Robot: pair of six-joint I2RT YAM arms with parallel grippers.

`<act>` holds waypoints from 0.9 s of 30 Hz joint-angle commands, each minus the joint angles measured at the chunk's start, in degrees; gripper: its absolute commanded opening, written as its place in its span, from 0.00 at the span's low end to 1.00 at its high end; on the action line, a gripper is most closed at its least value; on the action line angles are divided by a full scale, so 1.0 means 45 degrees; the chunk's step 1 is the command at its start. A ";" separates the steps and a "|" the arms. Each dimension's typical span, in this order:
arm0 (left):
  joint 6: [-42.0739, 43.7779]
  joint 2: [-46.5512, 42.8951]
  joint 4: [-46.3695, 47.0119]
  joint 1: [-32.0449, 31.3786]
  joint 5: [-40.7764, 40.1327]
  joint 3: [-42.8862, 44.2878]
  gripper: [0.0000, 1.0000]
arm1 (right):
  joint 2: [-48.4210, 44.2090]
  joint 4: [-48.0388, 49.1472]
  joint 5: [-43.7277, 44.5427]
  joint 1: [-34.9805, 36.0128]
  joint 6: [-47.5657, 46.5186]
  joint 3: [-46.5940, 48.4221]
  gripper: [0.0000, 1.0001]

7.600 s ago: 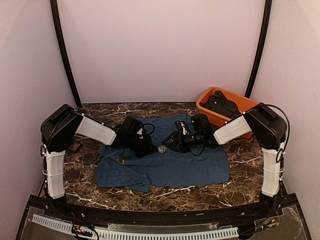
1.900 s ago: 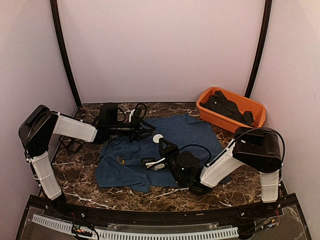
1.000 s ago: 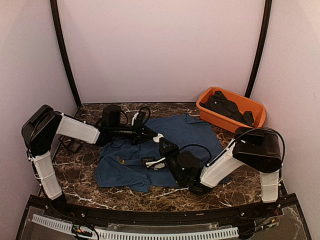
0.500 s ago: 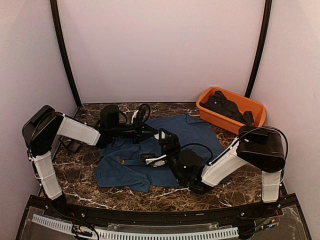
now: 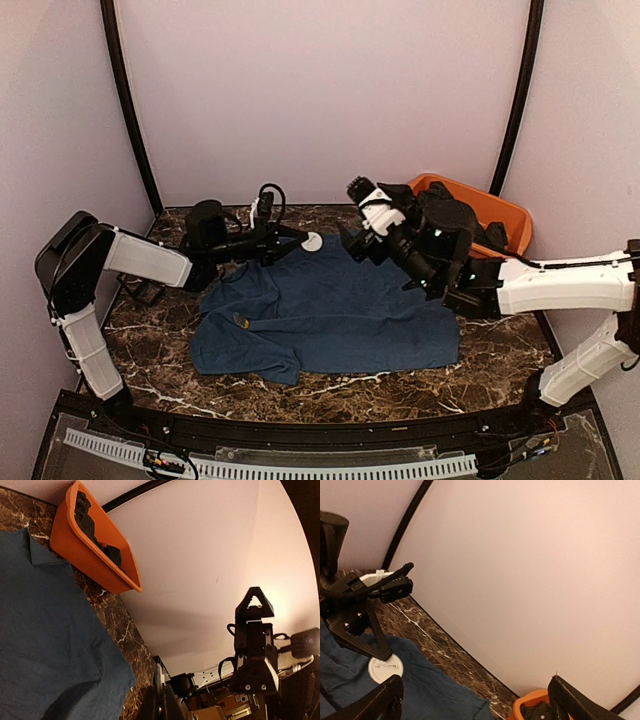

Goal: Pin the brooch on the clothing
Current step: Pass from the right arm to the left, then pass from the left arm to the right

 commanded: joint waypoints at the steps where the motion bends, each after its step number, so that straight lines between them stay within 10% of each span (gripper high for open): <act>1: 0.2200 -0.1661 -0.1141 0.0010 -0.1338 0.0138 0.01 | -0.1284 -0.5076 -0.7755 -0.2262 0.8604 -0.0124 0.99; 7: 0.3064 -0.2671 0.0411 -0.0035 -0.3078 -0.0972 0.01 | -0.0574 -0.4787 -1.2981 -0.3780 1.1859 0.0241 0.94; 12: 0.3039 -0.2977 0.3003 -0.0238 -0.4297 -0.2115 0.01 | 0.0447 -0.0071 -1.7141 -0.4526 1.6001 -0.0234 0.81; 27: 0.2961 -0.2408 0.8036 -0.1573 -0.6076 -0.4254 0.01 | 0.4444 0.6664 -1.8682 -0.4759 2.1358 0.0471 0.64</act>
